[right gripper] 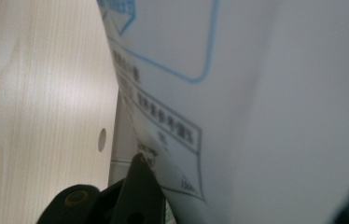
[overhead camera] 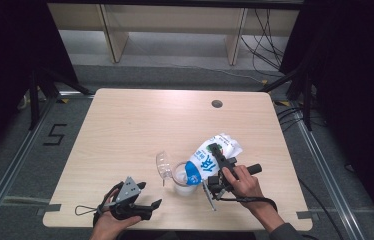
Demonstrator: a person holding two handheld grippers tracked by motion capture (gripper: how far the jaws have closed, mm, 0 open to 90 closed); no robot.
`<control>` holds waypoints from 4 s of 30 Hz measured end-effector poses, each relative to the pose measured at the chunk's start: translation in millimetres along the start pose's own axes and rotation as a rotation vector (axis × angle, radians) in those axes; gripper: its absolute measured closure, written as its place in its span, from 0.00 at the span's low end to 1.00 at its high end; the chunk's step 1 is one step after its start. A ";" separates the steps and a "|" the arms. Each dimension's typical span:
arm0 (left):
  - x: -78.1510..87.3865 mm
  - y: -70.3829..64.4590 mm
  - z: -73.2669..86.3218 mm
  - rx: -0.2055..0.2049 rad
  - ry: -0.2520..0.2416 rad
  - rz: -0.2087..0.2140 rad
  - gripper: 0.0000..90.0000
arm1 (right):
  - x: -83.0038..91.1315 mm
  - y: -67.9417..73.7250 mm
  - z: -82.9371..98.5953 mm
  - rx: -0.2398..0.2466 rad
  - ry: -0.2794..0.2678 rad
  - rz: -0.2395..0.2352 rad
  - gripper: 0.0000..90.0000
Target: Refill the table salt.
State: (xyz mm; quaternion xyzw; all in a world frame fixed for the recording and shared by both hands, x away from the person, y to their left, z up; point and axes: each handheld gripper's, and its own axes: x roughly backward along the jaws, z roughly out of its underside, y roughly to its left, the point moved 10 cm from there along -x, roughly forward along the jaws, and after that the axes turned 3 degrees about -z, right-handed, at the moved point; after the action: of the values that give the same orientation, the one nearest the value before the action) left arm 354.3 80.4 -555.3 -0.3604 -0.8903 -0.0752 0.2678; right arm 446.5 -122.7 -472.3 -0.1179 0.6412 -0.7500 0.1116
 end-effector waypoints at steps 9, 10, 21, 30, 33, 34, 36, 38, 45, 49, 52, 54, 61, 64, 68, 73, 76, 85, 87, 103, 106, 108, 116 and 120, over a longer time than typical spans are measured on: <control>0.3 0.2 0.7 0.004 0.006 -0.008 0.22 | 1.0 5.3 0.3 -0.030 0.028 -0.020 0.85; 0.2 -0.1 0.9 0.006 0.007 -0.008 0.22 | 0.9 6.2 0.1 -0.041 0.027 -0.014 0.85; 0.2 -0.7 1.0 0.002 0.006 -0.006 0.22 | -0.4 8.8 -4.7 -0.065 -0.001 -0.018 0.86; -0.4 -1.9 1.5 0.020 0.006 0.002 0.22 | -0.8 4.9 -4.6 -0.020 -0.004 -0.014 0.86; -0.3 -0.7 1.1 0.009 0.006 -0.001 0.22 | -1.6 5.3 -5.5 -0.031 -0.020 -0.010 0.87; -0.3 -1.4 1.3 0.014 0.006 -0.001 0.22 | -1.4 5.3 -5.3 -0.026 -0.018 -0.011 0.87; -0.4 -2.0 1.4 0.022 0.005 0.002 0.22 | -1.3 5.3 -5.2 -0.032 -0.014 -0.009 0.87; -0.2 -0.4 0.9 0.010 0.006 0.000 0.22 | -0.8 4.9 -4.3 -0.022 -0.003 -0.013 0.87; -0.2 -1.1 1.0 0.011 0.006 0.000 0.22 | -0.9 5.2 -4.4 -0.019 -0.005 -0.014 0.87; -0.4 -1.2 1.0 0.018 0.006 0.000 0.22 | -1.6 5.4 -6.0 -0.028 -0.017 -0.010 0.87; 0.1 -1.1 1.3 0.009 0.009 -0.005 0.22 | -1.1 10.5 -4.3 -0.072 -0.009 -0.013 0.87; 0.0 -0.4 0.7 0.009 0.006 -0.003 0.22 | -0.1 10.9 -3.3 -0.075 0.008 -0.024 0.87; 0.5 -0.1 0.6 0.001 0.007 -0.005 0.22 | -0.2 10.7 -3.8 -0.074 0.005 -0.021 0.88; 0.3 -0.5 0.6 0.001 0.007 -0.004 0.22 | -2.1 7.0 -6.8 -0.026 -0.027 -0.012 0.88; 0.9 -0.7 2.0 0.002 0.017 -0.005 0.22 | -1.5 7.8 -6.0 -0.032 -0.017 -0.017 0.88; 0.0 -1.4 0.9 0.016 0.009 -0.006 0.22 | -2.7 8.4 -8.2 -0.027 -0.034 -0.006 0.88; -0.1 -0.7 0.8 0.005 0.008 -0.004 0.22 | -2.4 10.1 -8.2 -0.029 -0.028 -0.011 0.88; 1.4 0.2 1.3 -0.017 0.016 0.004 0.22 | -4.7 9.6 -11.3 -0.042 -0.057 0.016 0.89; 0.5 -0.7 0.4 0.000 0.005 0.002 0.22 | -5.0 7.1 -12.6 -0.023 -0.069 0.025 0.89; 0.6 -0.7 0.6 -0.005 0.006 0.005 0.22 | -0.7 9.3 -6.2 -0.022 -0.011 0.010 0.89; 0.5 -0.5 -0.4 0.007 0.003 0.002 0.22 | -1.2 2.8 -8.2 0.037 -0.022 0.018 0.89; 0.3 -1.4 -0.6 0.005 -0.002 0.003 0.22 | -1.5 6.1 -6.9 0.021 -0.017 0.004 0.89; 0.8 0.1 0.4 -0.002 0.009 -0.004 0.22 | -1.5 9.5 -6.0 -0.003 -0.017 0.003 0.89; 0.7 -0.1 0.0 -0.001 0.007 -0.002 0.22 | -2.2 8.9 -7.1 0.002 -0.027 0.007 0.90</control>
State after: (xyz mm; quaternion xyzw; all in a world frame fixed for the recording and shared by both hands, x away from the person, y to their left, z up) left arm 353.9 80.7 -554.9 -0.3592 -0.8897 -0.0774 0.2709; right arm 446.5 -116.8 -482.2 -0.1257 0.6393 -0.7486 0.1229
